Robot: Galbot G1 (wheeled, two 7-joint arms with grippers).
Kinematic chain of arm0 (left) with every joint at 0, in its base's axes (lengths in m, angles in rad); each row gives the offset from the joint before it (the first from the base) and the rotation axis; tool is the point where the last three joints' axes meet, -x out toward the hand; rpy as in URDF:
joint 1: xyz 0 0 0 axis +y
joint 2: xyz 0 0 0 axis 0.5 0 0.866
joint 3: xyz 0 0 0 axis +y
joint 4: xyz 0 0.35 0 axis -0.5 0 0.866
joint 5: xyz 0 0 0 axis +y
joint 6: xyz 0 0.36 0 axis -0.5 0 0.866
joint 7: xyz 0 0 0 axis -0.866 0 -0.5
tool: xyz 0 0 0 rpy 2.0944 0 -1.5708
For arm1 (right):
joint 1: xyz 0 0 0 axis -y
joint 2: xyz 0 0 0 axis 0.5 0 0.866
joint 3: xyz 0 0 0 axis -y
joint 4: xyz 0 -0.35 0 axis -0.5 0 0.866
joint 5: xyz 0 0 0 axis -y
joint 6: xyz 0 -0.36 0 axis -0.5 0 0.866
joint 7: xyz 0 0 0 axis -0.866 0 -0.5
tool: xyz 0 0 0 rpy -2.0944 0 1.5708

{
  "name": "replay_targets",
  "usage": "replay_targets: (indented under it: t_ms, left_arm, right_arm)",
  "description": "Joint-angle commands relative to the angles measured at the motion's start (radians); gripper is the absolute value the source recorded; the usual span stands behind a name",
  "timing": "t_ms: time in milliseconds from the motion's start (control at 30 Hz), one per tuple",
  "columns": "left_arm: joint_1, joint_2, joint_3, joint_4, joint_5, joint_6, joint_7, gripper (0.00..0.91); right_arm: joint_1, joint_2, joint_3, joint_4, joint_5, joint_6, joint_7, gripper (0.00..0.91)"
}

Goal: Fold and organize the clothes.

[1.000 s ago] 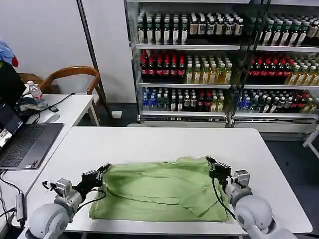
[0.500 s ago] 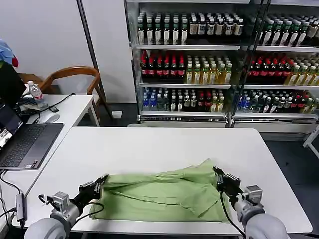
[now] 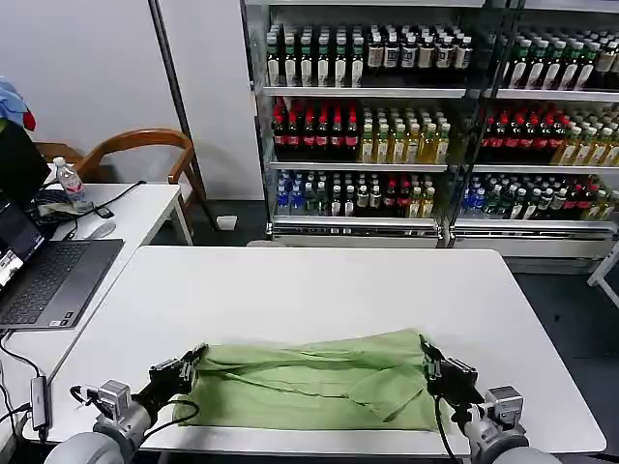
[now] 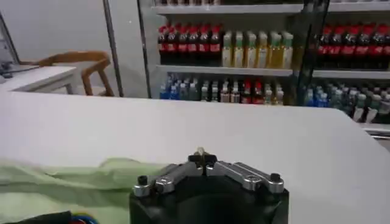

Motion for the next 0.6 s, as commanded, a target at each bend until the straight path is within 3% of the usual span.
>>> replay_targets:
  t_ms: [33, 500, 533, 567, 600]
  left_arm:
    - [0.014, 0.000, -0.006, -0.002, 0.005, 0.010, 0.003, 0.050]
    - [0.025, 0.024, -0.021, 0.025, 0.034, 0.003, 0.051, 0.050]
    - [0.032, 0.023, -0.025, 0.020, 0.049, 0.002, 0.060, 0.655]
    - [0.042, 0.023, -0.027, 0.008, 0.064, 0.003, 0.063, 0.907]
    - [0.059, 0.022, -0.029, -0.004, 0.082, 0.007, 0.062, 0.907]
  right_arm:
    - [-0.046, -0.001, 0.015, -0.009, -0.013, -0.008, 0.013, 0.000]
    - [-0.043, -0.004, -0.028, -0.071, -0.057, -0.019, -0.025, 0.000]
    - [-0.045, -0.001, -0.035, -0.077, -0.075, -0.019, -0.030, 0.000]
    - [-0.047, 0.001, -0.039, -0.080, -0.083, -0.018, -0.035, 0.151]
    - [-0.048, 0.003, -0.041, -0.082, -0.087, -0.018, -0.037, 0.907]
